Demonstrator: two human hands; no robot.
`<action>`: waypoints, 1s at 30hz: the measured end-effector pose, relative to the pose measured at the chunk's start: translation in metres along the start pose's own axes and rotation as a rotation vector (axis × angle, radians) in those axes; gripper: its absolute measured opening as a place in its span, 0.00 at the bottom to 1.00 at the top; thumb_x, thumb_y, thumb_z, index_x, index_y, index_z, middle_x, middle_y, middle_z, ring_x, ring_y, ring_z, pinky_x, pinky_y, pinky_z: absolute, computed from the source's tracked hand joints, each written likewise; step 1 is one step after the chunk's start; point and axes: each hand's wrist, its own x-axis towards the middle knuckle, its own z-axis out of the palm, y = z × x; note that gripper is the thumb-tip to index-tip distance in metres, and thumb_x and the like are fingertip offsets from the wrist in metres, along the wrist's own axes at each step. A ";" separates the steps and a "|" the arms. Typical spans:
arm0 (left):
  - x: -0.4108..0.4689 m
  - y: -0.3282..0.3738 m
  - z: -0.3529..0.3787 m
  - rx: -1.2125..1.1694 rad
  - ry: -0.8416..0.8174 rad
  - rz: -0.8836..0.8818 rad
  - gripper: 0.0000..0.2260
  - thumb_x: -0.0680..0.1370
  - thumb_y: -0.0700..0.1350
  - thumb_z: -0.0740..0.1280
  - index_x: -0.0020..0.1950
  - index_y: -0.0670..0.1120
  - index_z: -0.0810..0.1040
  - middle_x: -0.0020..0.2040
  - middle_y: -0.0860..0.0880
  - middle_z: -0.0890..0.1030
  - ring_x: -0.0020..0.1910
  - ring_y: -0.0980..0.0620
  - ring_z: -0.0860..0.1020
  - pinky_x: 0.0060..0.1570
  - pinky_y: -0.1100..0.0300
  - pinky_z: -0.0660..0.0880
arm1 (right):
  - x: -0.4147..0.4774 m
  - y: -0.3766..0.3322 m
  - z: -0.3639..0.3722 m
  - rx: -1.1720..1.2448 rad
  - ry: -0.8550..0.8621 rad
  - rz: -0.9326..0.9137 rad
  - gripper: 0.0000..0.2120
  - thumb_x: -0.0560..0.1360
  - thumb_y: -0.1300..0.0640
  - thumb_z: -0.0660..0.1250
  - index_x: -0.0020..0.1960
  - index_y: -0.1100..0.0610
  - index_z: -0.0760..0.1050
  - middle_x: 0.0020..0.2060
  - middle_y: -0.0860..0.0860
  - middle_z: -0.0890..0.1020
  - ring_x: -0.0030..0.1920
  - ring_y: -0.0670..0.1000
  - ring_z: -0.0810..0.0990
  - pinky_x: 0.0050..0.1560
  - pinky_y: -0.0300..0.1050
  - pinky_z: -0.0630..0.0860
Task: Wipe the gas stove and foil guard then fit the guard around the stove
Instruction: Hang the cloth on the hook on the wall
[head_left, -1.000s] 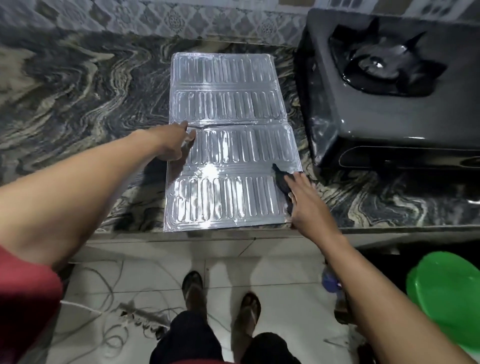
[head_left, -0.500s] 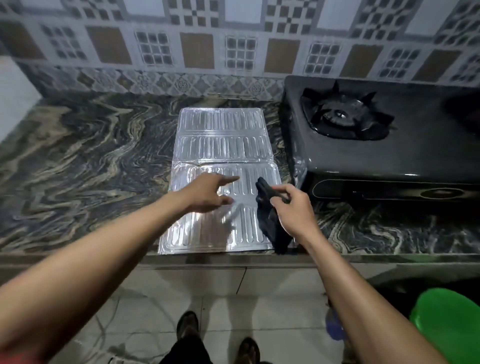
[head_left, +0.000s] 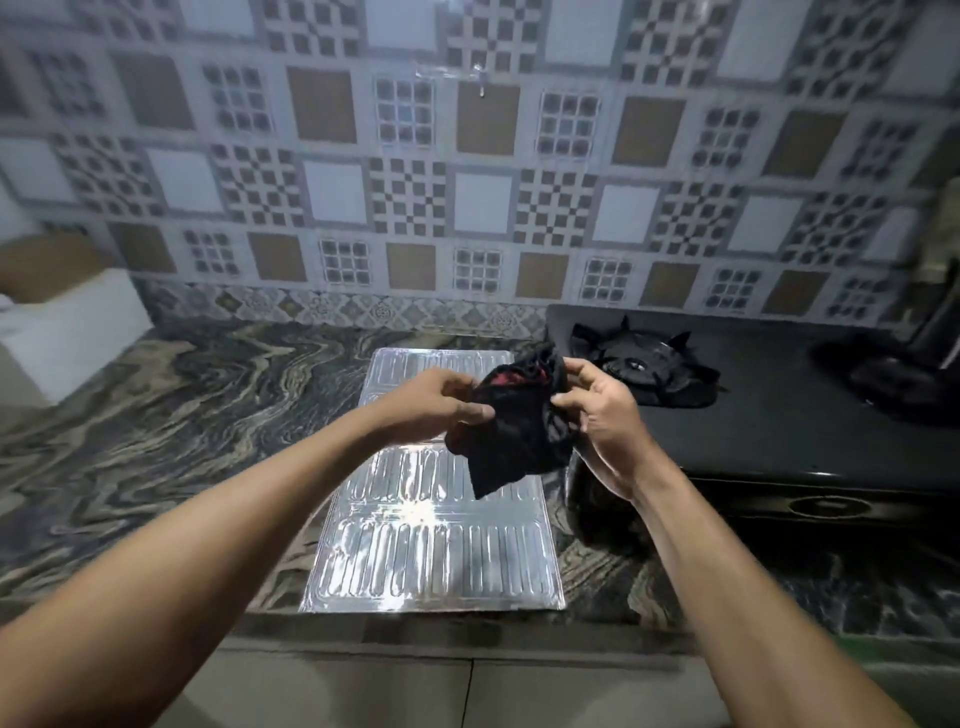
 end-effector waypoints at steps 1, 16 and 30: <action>0.001 0.009 -0.003 0.027 0.026 0.014 0.12 0.78 0.41 0.70 0.53 0.30 0.77 0.44 0.42 0.82 0.41 0.48 0.80 0.48 0.54 0.75 | 0.001 -0.004 0.000 -0.032 -0.006 -0.001 0.15 0.74 0.69 0.62 0.58 0.59 0.76 0.49 0.57 0.83 0.48 0.55 0.81 0.47 0.48 0.78; 0.049 0.093 -0.116 -0.004 0.169 0.206 0.09 0.77 0.37 0.70 0.56 0.44 0.76 0.48 0.46 0.85 0.44 0.53 0.83 0.42 0.61 0.78 | 0.104 -0.099 0.028 -0.727 -0.153 -0.373 0.18 0.73 0.59 0.73 0.61 0.46 0.77 0.55 0.43 0.80 0.53 0.39 0.79 0.50 0.29 0.76; 0.196 0.129 -0.234 0.181 0.292 0.341 0.08 0.75 0.42 0.73 0.51 0.53 0.85 0.55 0.50 0.85 0.54 0.49 0.83 0.57 0.49 0.79 | 0.287 -0.163 0.033 -0.941 -0.192 -0.481 0.25 0.73 0.57 0.74 0.68 0.47 0.75 0.57 0.41 0.80 0.58 0.43 0.79 0.64 0.49 0.75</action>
